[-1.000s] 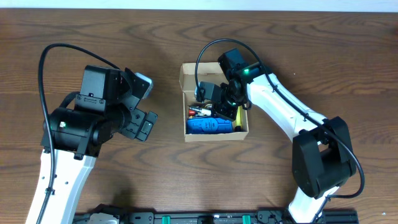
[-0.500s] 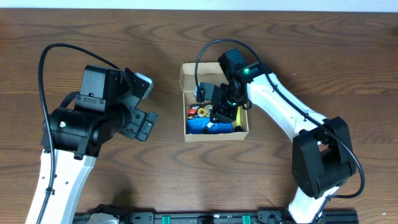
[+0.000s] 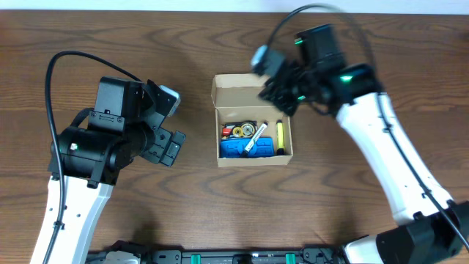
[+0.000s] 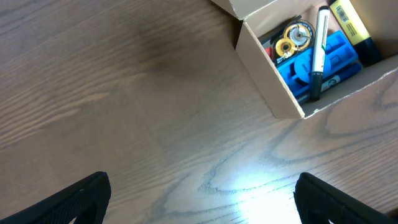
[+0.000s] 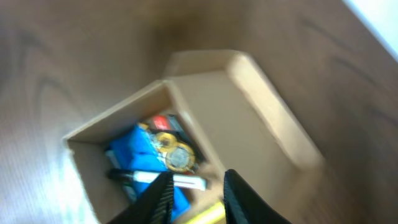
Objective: Pack container
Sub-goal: 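Raise both grippers to the box's lid flaps on either side, then push the lid flaps upward with both grippers toward closing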
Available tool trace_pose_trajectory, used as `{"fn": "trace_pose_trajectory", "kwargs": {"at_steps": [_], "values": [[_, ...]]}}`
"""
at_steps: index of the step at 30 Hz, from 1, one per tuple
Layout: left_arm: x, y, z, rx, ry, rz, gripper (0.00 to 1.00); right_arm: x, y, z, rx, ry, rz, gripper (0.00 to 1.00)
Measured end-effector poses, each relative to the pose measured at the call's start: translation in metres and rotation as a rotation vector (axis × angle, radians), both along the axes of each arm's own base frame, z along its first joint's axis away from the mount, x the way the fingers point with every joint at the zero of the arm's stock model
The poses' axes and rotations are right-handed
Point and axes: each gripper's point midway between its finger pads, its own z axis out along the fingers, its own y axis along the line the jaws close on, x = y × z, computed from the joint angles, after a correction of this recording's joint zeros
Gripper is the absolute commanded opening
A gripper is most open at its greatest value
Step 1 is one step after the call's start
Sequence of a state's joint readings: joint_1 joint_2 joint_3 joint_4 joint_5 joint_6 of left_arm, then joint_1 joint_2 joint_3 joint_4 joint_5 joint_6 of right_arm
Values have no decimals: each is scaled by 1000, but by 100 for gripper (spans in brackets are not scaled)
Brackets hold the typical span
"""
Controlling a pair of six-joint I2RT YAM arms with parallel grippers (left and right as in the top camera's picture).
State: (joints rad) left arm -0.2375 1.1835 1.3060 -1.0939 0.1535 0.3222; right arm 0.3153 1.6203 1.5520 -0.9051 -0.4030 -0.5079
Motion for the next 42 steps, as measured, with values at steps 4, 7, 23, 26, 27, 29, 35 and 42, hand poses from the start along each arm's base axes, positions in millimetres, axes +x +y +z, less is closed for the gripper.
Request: {"fn": "trace_pose_trajectory", "kwargs": {"at_steps": [4, 7, 23, 26, 27, 29, 35, 42], "values": [[8, -1, 5, -6, -38, 2, 95, 22, -45, -7, 26, 63, -196, 2], [17, -4, 11, -17, -81, 2, 95, 34, -69, -23, 41, 125, -312, 1], [118, -4, -34, -147, -84, 164, 95, 74, -108, -146, 131, 475, -710, 1], [140, 2, -55, -211, -49, 224, 99, 75, -108, -165, 145, 538, -775, 1], [146, 3, -62, -235, -38, 240, 94, 75, -108, -171, 148, 556, -793, 1], [161, 4, -76, -293, -20, 269, 81, 79, -107, -181, 166, 580, -821, 1], [190, -11, -122, -435, 63, 333, 44, 87, -99, -200, 232, 640, -869, 1], [194, -27, -171, -550, 217, 409, 6, 91, -94, -208, 283, 685, -908, 1]]}}
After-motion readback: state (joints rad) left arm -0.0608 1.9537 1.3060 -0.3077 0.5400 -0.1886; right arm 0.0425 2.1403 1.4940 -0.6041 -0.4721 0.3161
